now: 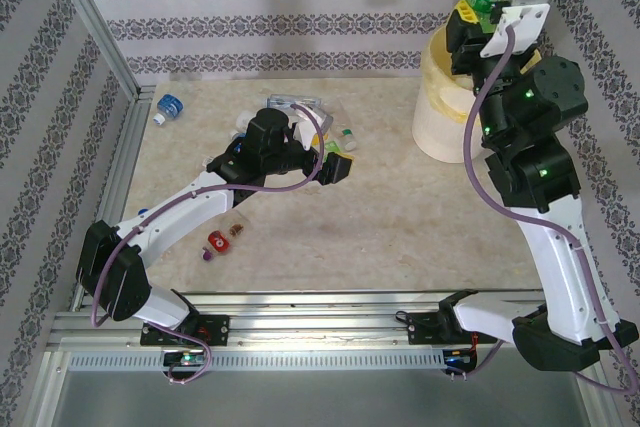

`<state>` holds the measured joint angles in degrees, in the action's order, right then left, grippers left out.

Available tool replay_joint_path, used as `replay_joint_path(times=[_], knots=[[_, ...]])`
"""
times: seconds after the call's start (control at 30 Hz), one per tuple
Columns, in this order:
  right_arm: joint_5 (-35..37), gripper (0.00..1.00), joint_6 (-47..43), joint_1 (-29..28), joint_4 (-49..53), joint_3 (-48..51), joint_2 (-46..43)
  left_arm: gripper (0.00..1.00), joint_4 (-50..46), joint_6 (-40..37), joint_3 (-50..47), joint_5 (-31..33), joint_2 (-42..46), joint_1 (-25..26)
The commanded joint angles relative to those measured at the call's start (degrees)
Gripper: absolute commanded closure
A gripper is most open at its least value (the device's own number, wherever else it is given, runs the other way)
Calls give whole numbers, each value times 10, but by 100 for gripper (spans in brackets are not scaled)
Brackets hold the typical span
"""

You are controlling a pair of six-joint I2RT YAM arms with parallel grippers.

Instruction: Throw the plastic bottles in the bin

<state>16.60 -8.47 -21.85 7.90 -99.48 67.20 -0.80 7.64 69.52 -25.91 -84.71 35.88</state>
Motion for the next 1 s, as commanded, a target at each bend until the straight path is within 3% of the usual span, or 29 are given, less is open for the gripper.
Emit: replay_joint_path(times=[0.0,0.97], knots=[[-19,81,-36,5,-50,-20,-10,0,18,6,13,-8,-4,-4],[-38,82,-154,25,-128,-10,-5,0,9,1,13,2,1,-2]])
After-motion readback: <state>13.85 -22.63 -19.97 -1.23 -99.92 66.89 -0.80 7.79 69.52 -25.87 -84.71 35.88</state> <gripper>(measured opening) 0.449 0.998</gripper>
